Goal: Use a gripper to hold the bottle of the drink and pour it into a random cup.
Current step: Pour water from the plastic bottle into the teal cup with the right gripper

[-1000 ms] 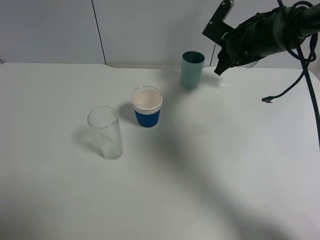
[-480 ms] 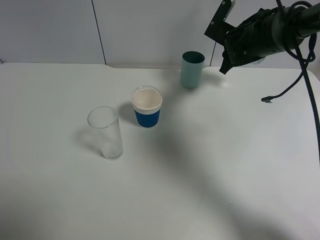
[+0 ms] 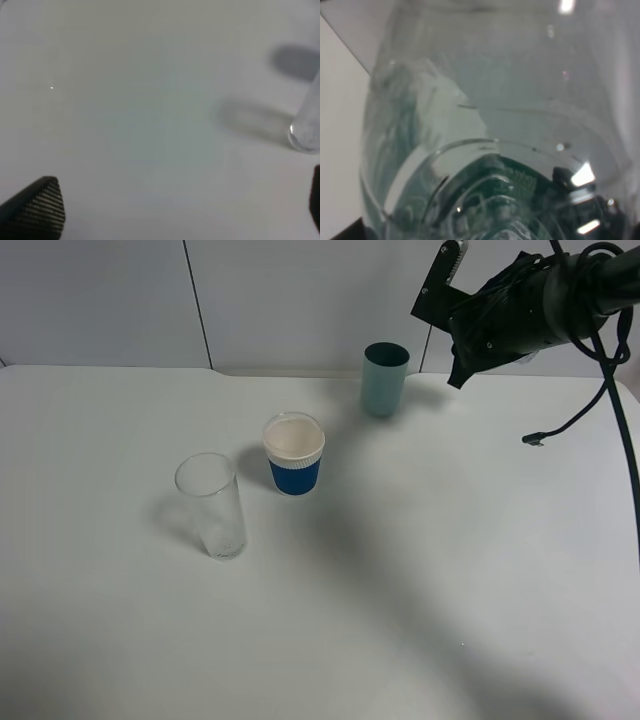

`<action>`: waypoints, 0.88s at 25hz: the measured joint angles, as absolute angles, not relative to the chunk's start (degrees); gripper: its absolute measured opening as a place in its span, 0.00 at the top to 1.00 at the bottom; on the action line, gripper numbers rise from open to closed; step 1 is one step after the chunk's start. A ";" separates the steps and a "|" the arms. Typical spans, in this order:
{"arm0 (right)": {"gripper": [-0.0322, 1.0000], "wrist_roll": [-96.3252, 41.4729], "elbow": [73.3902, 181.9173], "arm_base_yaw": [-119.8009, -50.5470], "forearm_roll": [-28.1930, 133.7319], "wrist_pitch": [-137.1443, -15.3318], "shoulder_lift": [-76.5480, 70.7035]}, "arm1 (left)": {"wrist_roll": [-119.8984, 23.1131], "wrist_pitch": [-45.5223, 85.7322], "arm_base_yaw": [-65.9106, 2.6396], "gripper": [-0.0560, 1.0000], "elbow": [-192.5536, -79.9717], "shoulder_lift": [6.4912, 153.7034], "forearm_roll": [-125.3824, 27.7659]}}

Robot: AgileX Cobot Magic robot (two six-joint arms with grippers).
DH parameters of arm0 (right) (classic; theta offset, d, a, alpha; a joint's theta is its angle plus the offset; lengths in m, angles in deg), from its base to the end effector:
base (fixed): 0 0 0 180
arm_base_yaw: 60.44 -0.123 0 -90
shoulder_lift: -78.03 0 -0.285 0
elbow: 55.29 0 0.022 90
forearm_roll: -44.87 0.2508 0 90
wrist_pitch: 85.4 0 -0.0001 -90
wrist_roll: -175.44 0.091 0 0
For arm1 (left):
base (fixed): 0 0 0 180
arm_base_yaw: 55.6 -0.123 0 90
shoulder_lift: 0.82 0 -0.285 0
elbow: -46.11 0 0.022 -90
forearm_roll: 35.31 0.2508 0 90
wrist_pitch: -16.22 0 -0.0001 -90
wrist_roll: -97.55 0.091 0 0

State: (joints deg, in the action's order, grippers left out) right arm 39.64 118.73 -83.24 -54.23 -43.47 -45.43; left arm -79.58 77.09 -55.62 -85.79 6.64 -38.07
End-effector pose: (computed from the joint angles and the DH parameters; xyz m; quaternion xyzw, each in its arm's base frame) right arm 0.4134 0.1086 0.1829 -0.3970 0.7334 -0.4314 0.3441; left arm -0.0068 -0.0038 0.2795 0.0222 0.8495 -0.0108 0.5270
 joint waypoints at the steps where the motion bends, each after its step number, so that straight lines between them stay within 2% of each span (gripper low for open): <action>1: 0.46 39.04 118.73 -83.24 -54.23 -42.84 -45.67 | -79.58 77.09 -55.62 0.01 -85.79 6.64 -38.07; 22: 0.46 32.65 118.79 -84.77 -54.19 -40.02 -47.55 | -79.58 77.09 -55.62 0.01 -85.79 6.64 -38.07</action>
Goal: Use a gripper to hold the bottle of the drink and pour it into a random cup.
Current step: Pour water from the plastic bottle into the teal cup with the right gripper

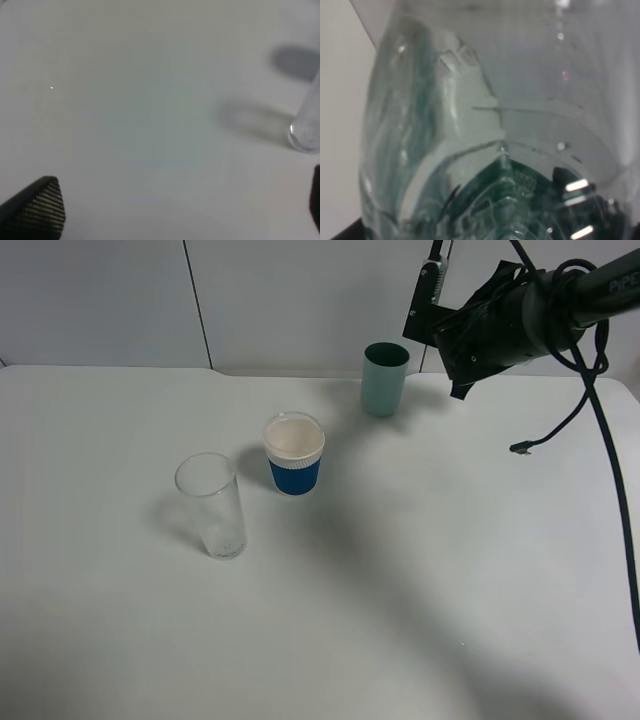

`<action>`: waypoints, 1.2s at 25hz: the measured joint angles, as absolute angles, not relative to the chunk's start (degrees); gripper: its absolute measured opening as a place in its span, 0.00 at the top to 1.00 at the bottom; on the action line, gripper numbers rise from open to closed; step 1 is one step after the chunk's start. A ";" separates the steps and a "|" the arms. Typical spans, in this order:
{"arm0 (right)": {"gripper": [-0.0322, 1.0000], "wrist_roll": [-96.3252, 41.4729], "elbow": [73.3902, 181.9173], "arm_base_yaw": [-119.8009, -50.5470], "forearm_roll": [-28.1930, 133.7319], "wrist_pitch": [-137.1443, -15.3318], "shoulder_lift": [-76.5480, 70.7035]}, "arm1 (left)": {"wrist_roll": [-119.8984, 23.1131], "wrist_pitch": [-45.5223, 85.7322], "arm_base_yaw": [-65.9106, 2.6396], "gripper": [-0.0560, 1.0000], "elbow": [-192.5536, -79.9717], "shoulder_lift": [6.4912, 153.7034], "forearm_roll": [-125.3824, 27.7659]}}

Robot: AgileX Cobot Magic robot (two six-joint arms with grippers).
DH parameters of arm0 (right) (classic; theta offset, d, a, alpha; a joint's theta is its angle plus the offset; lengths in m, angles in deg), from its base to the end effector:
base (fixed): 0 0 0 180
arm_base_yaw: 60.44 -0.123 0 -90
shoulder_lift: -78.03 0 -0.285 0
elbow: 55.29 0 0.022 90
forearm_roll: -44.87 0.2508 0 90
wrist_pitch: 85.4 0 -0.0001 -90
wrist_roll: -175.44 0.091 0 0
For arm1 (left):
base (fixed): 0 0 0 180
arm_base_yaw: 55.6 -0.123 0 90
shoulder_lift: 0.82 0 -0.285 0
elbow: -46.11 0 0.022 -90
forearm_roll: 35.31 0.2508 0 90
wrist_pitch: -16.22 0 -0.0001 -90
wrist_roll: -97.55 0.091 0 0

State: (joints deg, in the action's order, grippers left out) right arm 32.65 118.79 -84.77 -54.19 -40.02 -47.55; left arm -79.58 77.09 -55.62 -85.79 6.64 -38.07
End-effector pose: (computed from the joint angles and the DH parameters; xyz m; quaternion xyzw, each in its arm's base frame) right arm 0.4117 0.1159 0.1704 -0.4434 0.7030 -0.4685 0.2995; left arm -0.0068 -0.0038 0.2795 0.0222 0.8495 -0.0108 0.5270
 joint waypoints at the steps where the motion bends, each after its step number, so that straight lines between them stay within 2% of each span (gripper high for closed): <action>1: 0.46 32.63 118.84 -84.93 -54.19 -39.77 -47.55 | -79.58 77.09 -55.62 0.01 -85.79 6.64 -38.07; 30: 0.46 26.36 119.02 -86.60 -54.17 -34.62 -47.55 | -79.58 77.09 -55.62 0.01 -85.79 6.64 -38.07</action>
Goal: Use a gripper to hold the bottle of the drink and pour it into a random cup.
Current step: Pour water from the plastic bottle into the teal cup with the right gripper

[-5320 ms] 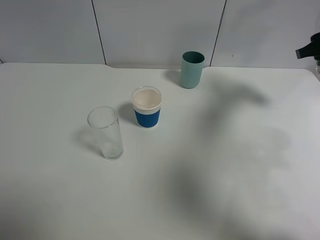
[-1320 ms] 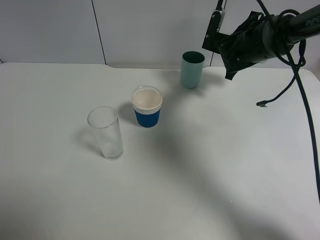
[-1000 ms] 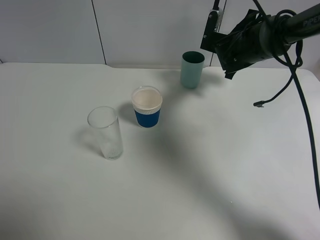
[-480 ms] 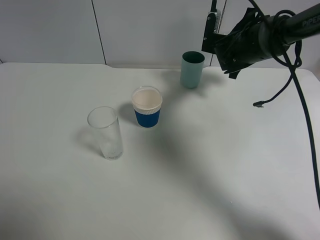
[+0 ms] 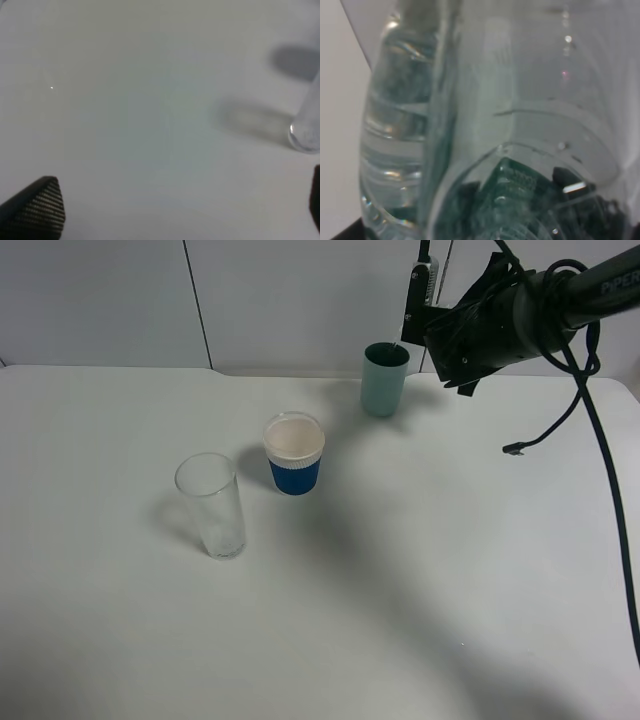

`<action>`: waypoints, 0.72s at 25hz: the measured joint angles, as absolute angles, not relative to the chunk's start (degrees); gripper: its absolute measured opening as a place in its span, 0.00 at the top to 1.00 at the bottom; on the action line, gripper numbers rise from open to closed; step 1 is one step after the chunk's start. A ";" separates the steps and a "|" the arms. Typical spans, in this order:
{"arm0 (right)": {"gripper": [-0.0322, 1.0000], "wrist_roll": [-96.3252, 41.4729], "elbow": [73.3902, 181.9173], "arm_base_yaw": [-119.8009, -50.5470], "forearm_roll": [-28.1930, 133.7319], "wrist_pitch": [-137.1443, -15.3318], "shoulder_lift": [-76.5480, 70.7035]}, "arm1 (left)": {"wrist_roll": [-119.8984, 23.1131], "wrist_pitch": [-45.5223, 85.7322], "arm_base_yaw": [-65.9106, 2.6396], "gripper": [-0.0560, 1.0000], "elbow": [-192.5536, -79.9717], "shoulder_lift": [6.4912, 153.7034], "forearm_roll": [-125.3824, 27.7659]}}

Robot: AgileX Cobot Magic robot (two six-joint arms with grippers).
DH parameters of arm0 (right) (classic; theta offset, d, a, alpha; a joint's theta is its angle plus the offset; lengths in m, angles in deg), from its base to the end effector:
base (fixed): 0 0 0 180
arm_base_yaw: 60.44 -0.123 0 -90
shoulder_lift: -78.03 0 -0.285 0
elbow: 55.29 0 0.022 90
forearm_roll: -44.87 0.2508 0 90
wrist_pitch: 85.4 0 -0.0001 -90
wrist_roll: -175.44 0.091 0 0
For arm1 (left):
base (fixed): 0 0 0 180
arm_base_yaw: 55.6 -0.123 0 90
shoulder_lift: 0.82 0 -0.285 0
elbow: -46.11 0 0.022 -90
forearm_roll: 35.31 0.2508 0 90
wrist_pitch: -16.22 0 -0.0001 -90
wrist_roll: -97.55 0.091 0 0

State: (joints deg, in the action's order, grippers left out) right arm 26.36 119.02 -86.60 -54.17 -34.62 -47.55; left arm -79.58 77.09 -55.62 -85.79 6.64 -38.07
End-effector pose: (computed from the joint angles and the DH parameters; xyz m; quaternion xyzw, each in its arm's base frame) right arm 0.4071 0.1223 0.1763 -0.4640 0.6689 -0.5156 0.2672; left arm -0.0068 -0.0038 0.2795 0.0222 0.8495 -0.0108 0.5270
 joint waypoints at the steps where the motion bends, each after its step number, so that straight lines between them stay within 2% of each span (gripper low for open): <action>1: 0.46 26.05 119.02 -86.65 -54.17 -34.22 -47.55 | -79.58 77.09 -55.62 0.01 -85.79 6.64 -38.07; 18: 0.46 24.99 119.02 -86.62 -54.17 -31.84 -47.55 | -79.58 77.09 -55.62 0.01 -85.79 6.64 -38.07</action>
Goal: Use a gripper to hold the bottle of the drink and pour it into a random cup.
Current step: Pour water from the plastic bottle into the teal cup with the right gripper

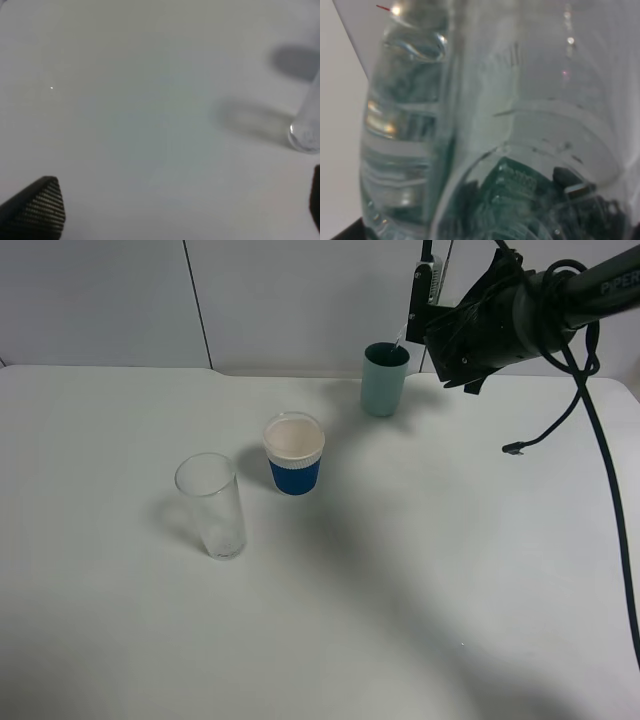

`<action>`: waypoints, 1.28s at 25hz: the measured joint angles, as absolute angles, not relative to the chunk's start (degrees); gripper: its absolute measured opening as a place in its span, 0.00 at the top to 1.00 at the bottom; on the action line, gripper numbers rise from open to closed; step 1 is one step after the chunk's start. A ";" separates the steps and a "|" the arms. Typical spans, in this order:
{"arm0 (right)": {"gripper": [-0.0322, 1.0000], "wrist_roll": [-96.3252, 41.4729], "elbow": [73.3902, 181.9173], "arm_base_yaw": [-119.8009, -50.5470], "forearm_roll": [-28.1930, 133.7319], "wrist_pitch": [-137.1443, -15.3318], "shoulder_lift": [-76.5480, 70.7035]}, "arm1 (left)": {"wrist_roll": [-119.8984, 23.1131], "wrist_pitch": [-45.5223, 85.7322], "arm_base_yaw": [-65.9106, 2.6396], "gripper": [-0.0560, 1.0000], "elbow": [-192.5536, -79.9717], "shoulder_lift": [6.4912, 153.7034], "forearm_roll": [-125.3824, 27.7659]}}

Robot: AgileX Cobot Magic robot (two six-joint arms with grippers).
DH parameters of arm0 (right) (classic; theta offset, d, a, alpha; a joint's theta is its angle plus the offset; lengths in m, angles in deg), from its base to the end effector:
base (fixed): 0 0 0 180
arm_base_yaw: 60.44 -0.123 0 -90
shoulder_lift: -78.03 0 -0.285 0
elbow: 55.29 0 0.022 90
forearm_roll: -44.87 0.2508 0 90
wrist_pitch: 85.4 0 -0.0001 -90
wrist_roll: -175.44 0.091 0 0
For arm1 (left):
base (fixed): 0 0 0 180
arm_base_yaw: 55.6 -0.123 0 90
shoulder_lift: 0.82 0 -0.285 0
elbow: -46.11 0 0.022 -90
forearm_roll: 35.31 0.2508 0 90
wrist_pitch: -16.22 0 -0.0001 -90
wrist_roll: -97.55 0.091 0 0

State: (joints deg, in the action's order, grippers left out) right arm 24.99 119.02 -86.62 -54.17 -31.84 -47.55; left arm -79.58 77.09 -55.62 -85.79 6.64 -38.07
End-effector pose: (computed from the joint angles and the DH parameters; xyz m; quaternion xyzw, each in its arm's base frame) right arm 0.4061 0.1190 0.1789 -0.4579 0.6624 -0.5364 0.2527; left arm -0.0068 -0.0038 0.2795 0.0222 0.8495 -0.0108 0.5270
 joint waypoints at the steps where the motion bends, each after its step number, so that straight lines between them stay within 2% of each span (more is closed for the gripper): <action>1: 0.46 24.99 119.02 -86.62 -54.17 -31.84 -47.55 | -79.58 77.09 -55.62 0.01 -85.79 6.64 -38.07; 32: 0.46 24.72 119.02 -86.62 -54.17 -31.67 -47.55 | -79.58 77.09 -55.62 0.01 -85.79 6.64 -38.07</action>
